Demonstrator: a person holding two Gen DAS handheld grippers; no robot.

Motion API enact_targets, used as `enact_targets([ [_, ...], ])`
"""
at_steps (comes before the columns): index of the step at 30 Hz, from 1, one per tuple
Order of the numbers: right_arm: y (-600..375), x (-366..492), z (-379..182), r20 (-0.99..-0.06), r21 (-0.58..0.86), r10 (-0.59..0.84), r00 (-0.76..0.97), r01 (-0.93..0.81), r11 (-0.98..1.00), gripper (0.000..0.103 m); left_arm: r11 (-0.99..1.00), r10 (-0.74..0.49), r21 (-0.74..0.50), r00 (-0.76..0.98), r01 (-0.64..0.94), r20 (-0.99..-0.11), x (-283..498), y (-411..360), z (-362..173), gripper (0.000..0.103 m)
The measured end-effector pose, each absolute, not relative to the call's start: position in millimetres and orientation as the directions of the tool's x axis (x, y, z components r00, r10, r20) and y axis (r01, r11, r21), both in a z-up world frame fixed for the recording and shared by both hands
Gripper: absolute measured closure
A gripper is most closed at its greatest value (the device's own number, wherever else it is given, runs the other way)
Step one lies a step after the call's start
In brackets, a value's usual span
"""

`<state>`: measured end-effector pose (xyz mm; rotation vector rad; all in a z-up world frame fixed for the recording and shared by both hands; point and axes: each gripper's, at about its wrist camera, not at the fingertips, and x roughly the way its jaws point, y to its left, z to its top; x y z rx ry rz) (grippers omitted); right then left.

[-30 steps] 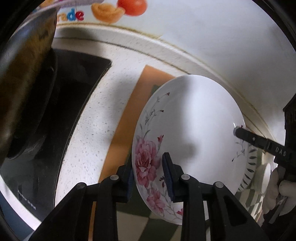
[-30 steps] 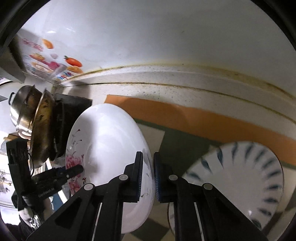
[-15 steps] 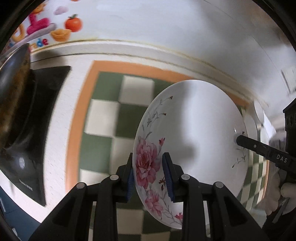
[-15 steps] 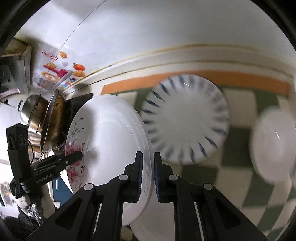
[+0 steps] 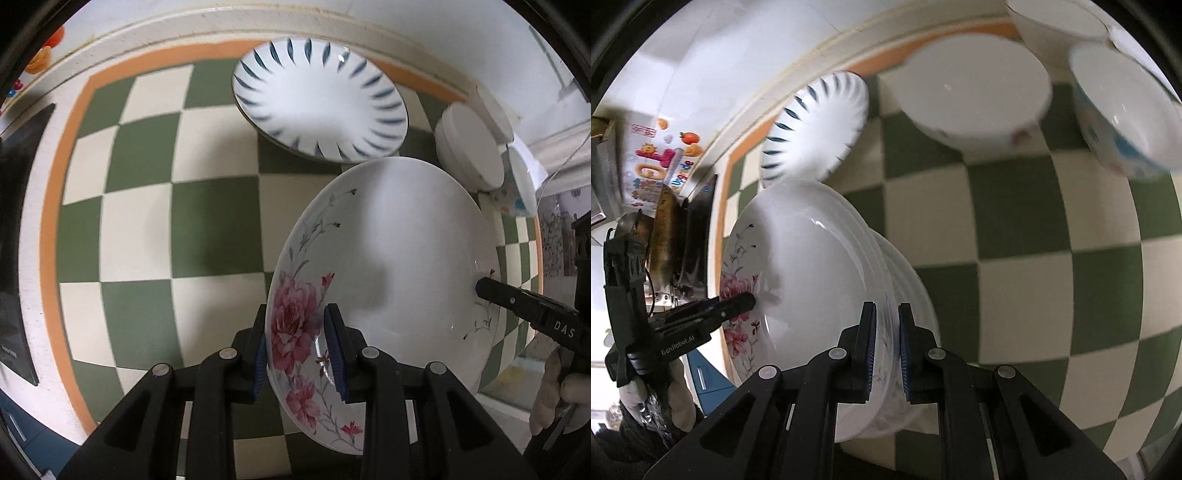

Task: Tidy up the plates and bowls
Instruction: 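Carry the stacked plates to the cloth centre and lower them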

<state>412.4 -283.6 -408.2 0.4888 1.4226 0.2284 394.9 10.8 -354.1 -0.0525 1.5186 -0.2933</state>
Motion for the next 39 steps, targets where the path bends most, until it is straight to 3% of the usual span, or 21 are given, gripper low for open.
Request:
enact_targets([
  [39,-295,398,-421,-0.905,0.424,0.416,0.086,0.163,0.891,0.087,0.971,-0.067,-0.084,-0.08,0.226,-0.994,390,-32,-379,0.075],
])
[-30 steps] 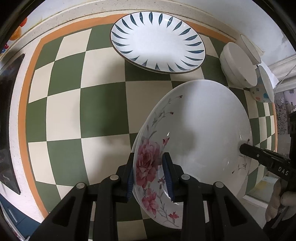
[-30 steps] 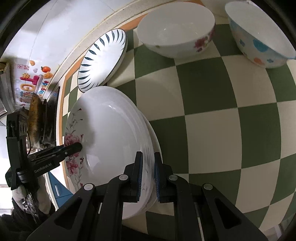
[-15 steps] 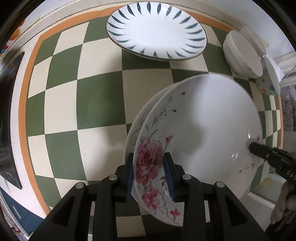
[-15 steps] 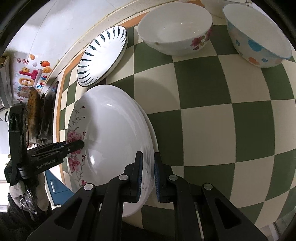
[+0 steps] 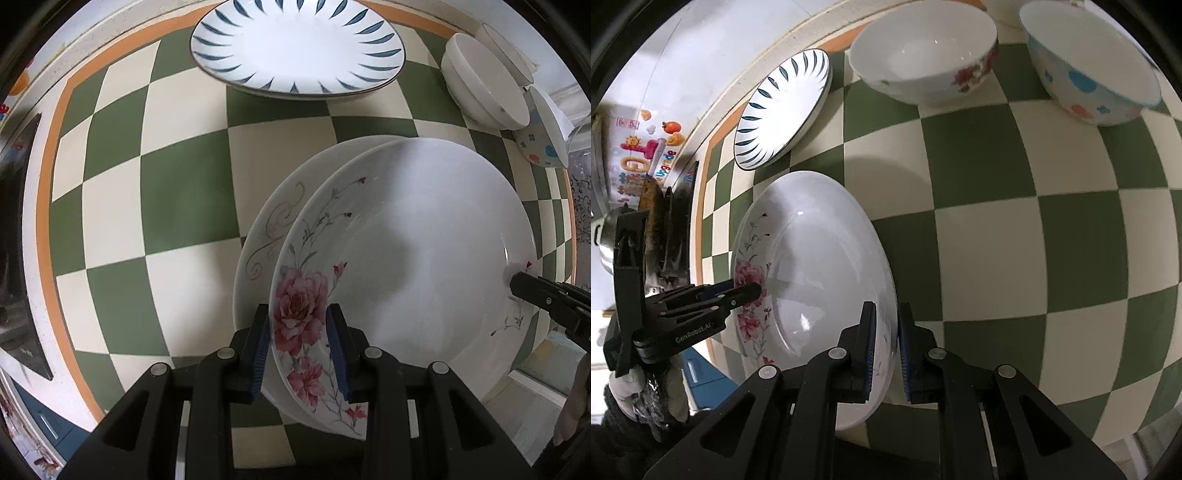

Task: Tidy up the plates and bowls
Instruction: 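Carry the stacked plates to the cloth centre and lower them, then open both tools and move them to the blue-striped plate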

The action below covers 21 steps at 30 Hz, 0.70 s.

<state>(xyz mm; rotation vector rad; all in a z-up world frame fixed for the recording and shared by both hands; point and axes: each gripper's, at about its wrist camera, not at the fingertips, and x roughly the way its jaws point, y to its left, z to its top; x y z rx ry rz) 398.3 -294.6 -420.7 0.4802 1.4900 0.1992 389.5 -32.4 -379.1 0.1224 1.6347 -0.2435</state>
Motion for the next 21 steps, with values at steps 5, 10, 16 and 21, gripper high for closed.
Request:
enact_targets([
  [5,-290,401,-421,-0.911,0.412,0.408,0.057,0.169,0.896,0.087,0.971,-0.054,-0.075,-0.096,0.229,-0.994,393,-33,-373,0.075],
  [10,-291,407,-417,-0.906,0.421,0.421,0.04,0.176,0.89,0.085,0.974,-0.038,-0.057,-0.09,0.219,-0.995,399,-28,-365,0.075],
  [16,-294,425,-391,-0.897,0.443,0.434,0.087,0.182,0.878,0.085,0.977,-0.084,-0.099,-0.085,0.189,-0.993,406,-11,-348,0.075],
  [21,-280,479,-354,-0.86,0.502,0.48,0.173,0.123,0.856,0.081,0.984,-0.142,-0.142,-0.007,0.107,-0.99,454,8,-322,0.075],
])
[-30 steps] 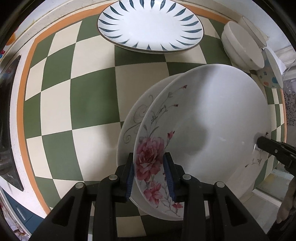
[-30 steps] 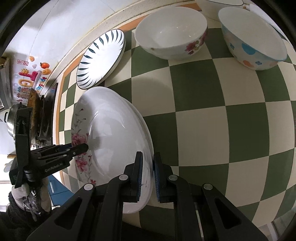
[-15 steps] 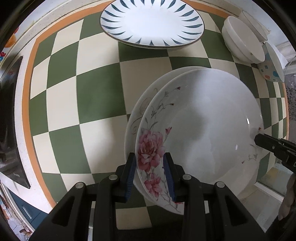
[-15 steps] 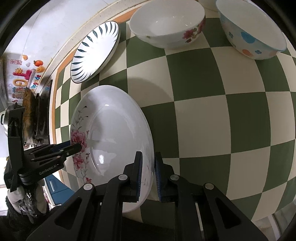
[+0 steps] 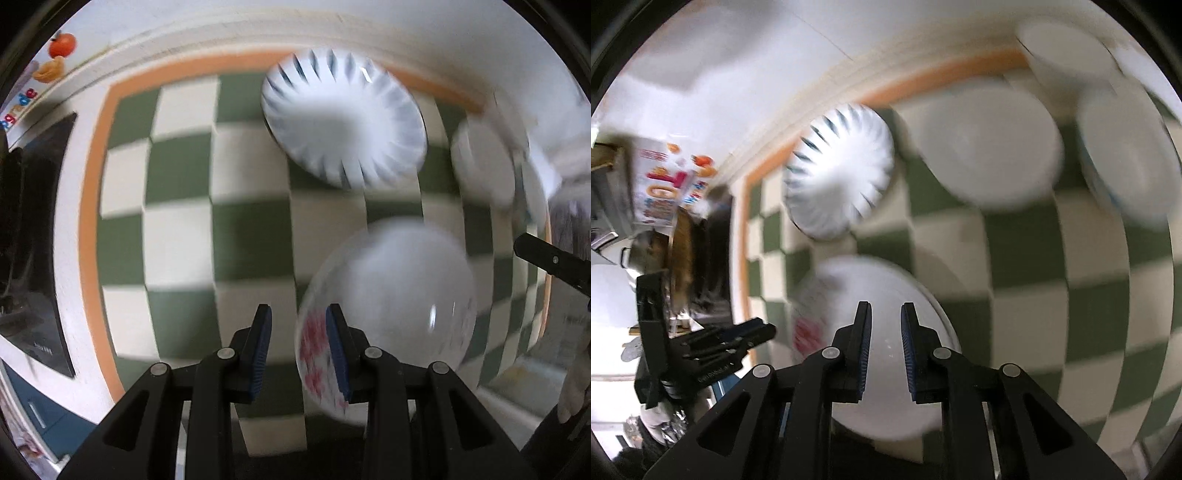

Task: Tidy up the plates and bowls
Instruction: 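Open both tools and move them to the blue-striped plate, then grasp the rim of the blue-striped plate with both tools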

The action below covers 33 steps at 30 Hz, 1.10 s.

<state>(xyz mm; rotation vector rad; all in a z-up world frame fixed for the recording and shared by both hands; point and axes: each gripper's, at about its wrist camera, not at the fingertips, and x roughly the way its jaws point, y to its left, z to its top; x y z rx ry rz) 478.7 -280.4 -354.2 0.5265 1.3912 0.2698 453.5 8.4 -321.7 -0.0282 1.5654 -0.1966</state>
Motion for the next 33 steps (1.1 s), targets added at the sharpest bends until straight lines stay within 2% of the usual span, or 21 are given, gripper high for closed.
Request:
enact_targets([
  [2,-273,507,-344,-0.859,0.496,0.473,0.195,0.086,0.864,0.075,0.987,-0.15,-0.149,0.019,0.066,-0.988,480,16,-322,0.075],
  [5,-263,561,-341,-0.872,0.462,0.443,0.208,0.051,0.886,0.075,0.984,-0.177,-0.177,0.026,0.003,-0.984,513,24,-338,0.075],
  [12,-240,664,-381,-0.918,0.386,0.384,0.102,0.004,0.922,0.075,0.963,-0.259,-0.257,-0.013,-0.079,-0.966,563,23,-384,0.075],
  [21,-236,694,-437,-0.94,0.34,0.34,-0.04,-0.004,0.94,0.075,0.963,-0.262,-0.258,-0.054,-0.073,-0.964,579,8,-417,0.076],
  [22,-235,697,-442,-0.941,0.336,0.335,-0.049,-0.008,0.942,0.076,0.964,-0.262,-0.259,-0.043,-0.066,-0.964,579,6,-418,0.077],
  [24,-232,698,-449,-0.943,0.332,0.33,-0.052,-0.034,0.943,0.09,0.964,-0.262,-0.26,-0.021,-0.053,-0.965,577,2,-417,0.082],
  [33,-228,688,-449,-0.946,0.323,0.321,-0.036,-0.075,0.943,0.091,0.972,-0.234,-0.233,-0.007,-0.035,-0.972,575,-7,-408,0.084],
])
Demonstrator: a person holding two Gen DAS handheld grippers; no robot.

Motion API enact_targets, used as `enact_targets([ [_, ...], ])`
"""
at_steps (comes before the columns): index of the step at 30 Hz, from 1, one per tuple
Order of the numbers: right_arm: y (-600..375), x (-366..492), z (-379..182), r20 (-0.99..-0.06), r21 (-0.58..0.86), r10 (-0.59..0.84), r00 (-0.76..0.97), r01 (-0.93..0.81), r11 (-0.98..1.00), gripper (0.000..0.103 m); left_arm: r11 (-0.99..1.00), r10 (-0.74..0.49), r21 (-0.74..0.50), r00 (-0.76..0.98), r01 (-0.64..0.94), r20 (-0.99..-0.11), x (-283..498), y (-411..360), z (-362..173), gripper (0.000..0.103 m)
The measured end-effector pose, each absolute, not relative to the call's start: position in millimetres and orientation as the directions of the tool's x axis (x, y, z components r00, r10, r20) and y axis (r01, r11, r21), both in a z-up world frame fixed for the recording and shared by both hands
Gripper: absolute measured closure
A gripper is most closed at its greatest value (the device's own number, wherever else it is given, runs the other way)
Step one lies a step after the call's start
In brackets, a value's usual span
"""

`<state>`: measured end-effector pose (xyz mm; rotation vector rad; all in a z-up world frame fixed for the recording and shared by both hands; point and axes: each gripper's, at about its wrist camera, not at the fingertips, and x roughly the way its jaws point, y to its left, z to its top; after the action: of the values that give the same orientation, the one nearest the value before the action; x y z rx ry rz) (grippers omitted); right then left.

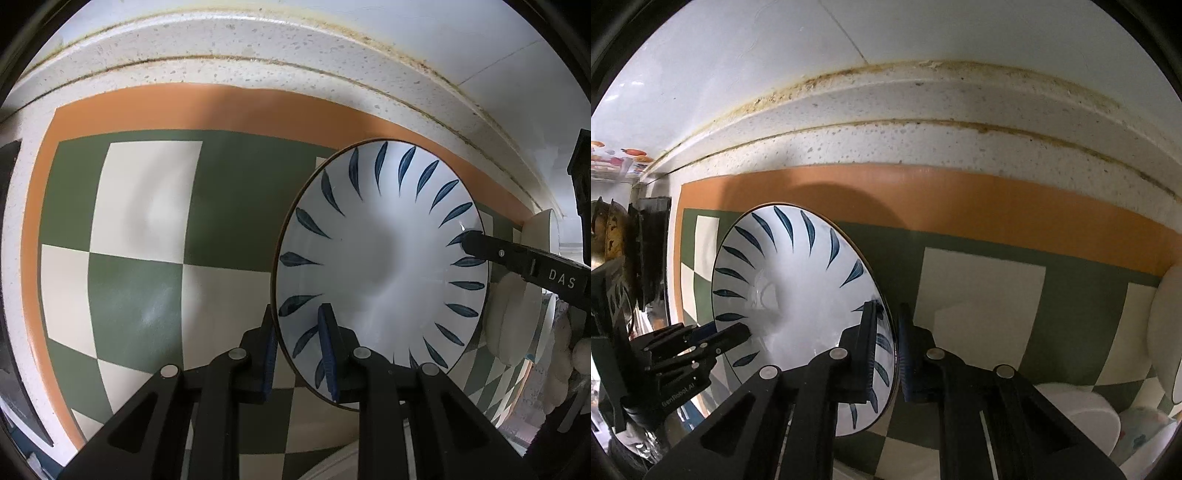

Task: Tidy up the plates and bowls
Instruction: 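Grasp the rim of the blue-striped plate with both tools, then carry the blue-striped plate onto the plate stack and lower it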

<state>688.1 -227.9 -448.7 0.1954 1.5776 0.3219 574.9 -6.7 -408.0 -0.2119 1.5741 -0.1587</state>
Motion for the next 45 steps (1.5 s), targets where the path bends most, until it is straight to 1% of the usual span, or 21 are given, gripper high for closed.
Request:
enact_targets([
  [4,-229,680,-437,-0.941,0.339,0.338,-0.025,-0.074,0.938,0.091,0.973,-0.23,-0.23,0.011,-0.015,-0.973,572,-1,-386,0.084],
  [14,-231,644,-383,-0.931,0.361,0.365,0.025,-0.101,0.927,0.091,0.976,-0.215,-0.213,0.045,0.051,-0.976,544,-12,-330,0.084],
  [22,-239,590,-349,-0.923,0.373,0.381,0.057,-0.106,0.922,0.091,0.976,-0.194,-0.186,0.068,0.113,-0.979,502,-17,-301,0.084],
  [26,-242,555,-343,-0.92,0.381,0.388,0.062,-0.104,0.919,0.091,0.975,-0.189,-0.18,0.065,0.134,-0.98,473,-21,-303,0.084],
  [31,-245,513,-350,-0.915,0.395,0.401,0.052,-0.088,0.914,0.091,0.973,-0.19,-0.182,0.044,0.139,-0.981,439,-18,-311,0.084],
  [36,-245,469,-366,-0.906,0.418,0.421,0.032,-0.07,0.906,0.091,0.974,-0.18,-0.176,0.018,0.141,-0.983,412,-17,-324,0.084],
  [45,-248,433,-403,-0.912,0.411,0.411,-0.007,-0.03,0.911,0.091,0.975,-0.162,-0.165,-0.034,0.151,-0.986,391,-27,-354,0.084],
])
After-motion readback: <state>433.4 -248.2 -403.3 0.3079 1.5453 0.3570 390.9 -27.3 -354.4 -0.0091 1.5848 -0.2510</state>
